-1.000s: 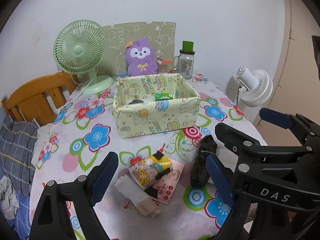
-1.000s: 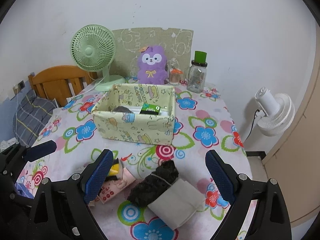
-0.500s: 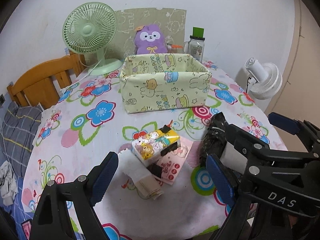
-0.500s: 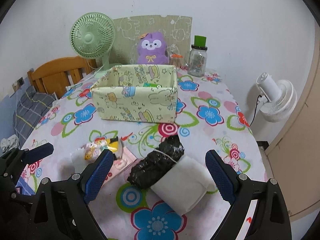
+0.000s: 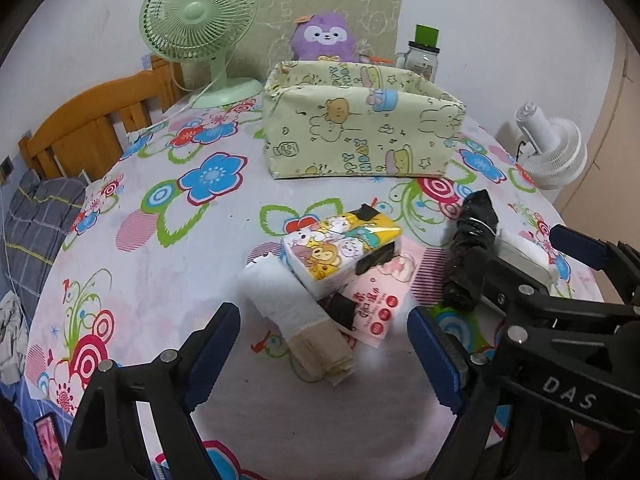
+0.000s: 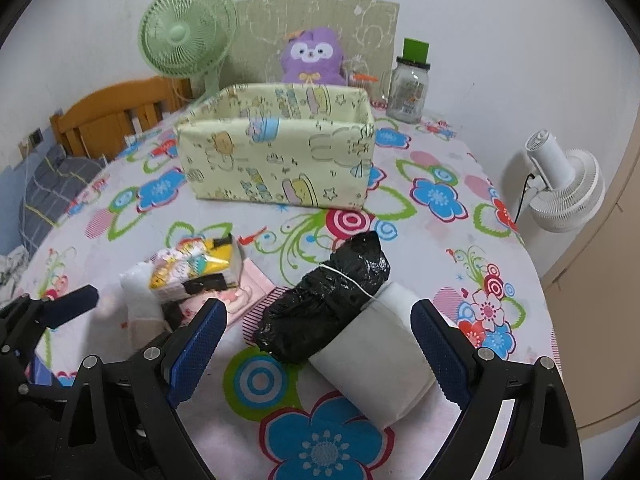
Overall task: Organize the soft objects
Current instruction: 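Grasp the black wrapped bundle with the right gripper while the left gripper grasps the white rolled towel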
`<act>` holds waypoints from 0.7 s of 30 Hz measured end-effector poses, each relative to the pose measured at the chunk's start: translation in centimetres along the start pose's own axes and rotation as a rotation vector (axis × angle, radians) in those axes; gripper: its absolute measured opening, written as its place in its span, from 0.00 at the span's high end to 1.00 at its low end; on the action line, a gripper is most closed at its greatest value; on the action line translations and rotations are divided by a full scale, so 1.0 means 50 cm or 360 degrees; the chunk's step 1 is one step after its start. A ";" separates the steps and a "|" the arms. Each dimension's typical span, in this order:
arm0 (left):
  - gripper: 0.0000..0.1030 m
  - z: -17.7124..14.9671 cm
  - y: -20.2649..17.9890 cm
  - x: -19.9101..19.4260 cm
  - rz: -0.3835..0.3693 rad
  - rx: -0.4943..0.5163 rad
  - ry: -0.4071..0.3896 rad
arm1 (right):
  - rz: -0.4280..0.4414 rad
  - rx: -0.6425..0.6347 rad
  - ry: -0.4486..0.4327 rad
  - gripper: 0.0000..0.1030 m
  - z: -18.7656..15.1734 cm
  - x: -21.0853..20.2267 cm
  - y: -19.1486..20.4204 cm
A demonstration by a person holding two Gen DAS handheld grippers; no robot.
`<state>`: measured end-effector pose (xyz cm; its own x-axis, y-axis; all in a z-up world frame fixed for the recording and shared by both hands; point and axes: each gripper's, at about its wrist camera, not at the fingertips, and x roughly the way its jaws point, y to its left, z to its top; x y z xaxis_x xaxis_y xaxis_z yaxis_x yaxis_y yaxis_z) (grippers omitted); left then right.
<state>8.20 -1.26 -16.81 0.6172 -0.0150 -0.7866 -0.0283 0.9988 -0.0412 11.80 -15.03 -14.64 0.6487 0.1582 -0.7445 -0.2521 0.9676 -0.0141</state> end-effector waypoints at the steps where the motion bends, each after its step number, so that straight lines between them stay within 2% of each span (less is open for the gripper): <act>1: 0.16 -0.001 0.004 0.003 -0.0001 -0.0007 -0.0003 | -0.0009 -0.0004 0.0008 0.08 0.002 0.008 0.001; 4: 0.17 -0.001 0.015 0.018 -0.0012 -0.0037 0.0020 | -0.0026 -0.0011 0.0036 0.08 0.006 0.028 0.003; 8: 0.29 0.002 0.027 0.037 0.0006 -0.0057 0.0057 | -0.0053 -0.0001 0.0090 0.08 0.010 0.058 0.004; 10: 0.31 0.004 0.031 0.047 0.0007 -0.0066 0.0081 | -0.0049 -0.0002 0.0107 0.09 0.012 0.072 0.005; 18: 0.46 0.002 0.040 0.075 0.0032 -0.0061 0.0110 | 0.0014 0.0002 0.0193 0.27 0.013 0.118 0.017; 21: 0.58 0.004 0.041 0.077 0.0012 -0.0069 0.0103 | 0.0042 0.0013 0.0188 0.33 0.016 0.120 0.021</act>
<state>10.68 0.75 -19.77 0.5648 -0.0120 -0.8251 -0.0676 0.9959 -0.0608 15.98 -12.90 -18.60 0.5525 0.1594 -0.8181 -0.2618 0.9651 0.0113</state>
